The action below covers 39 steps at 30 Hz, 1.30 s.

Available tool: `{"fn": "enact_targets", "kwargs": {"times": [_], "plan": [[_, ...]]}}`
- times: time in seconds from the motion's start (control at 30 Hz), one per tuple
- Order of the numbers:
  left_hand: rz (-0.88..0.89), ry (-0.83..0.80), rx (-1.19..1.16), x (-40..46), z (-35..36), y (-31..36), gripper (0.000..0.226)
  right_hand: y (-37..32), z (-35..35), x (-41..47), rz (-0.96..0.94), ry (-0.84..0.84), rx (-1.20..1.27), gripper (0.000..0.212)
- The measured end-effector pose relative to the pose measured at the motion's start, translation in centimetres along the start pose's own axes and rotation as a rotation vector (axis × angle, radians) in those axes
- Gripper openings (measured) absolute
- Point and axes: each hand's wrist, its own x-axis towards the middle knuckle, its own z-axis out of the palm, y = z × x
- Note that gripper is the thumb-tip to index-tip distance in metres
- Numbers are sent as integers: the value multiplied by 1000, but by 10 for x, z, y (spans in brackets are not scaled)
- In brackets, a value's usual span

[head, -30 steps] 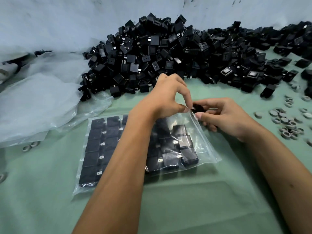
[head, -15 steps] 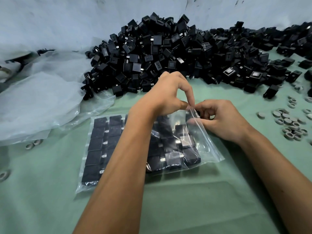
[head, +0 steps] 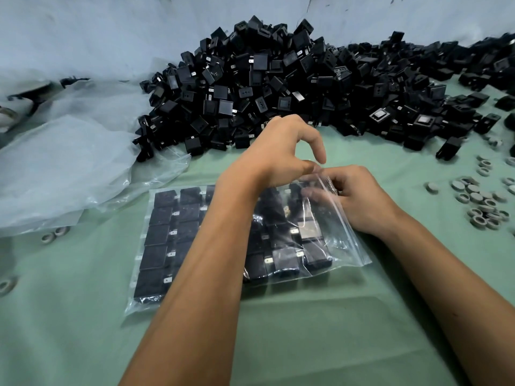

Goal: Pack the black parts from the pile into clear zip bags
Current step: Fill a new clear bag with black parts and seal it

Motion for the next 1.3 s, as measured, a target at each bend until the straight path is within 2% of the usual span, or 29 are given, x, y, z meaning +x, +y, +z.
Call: {"fn": "enact_targets", "kwargs": {"times": [0.17, 0.43, 0.6, 0.8, 0.93, 1.07, 1.17, 1.23, 1.3], "plan": [[-52, 90, 1, -1, -1, -8, 16, -3, 1, 0, -43, -9, -102, 18], [-115, 117, 7, -5, -7, -21, 13, -7, 2, -1, -80, 13, -245, 25], [-190, 78, 8, -7, -8, -30, 14, -9, 0, -2, -23, -9, -144, 18], [-344, -16, -18, -15, -18, -44, 14, -8, 0, -2, 21, -11, -136, 18], [-403, -71, -65, -22, -26, -50, 10, -6, -3, -1, 97, 104, -19, 14], [-427, -122, -122, -28, -30, -51, 6, -9, -9, 3, 105, 365, 12, 17], [-435, -124, -137, -28, -31, -52, 7, -27, -8, 28, 74, 470, -75, 16], [-444, -107, -119, -28, -30, -53, 7, -41, -4, 54, 49, 384, -225, 12], [-454, -85, -103, -28, -30, -55, 6, -48, 2, 84, 61, 221, -405, 12]]}}
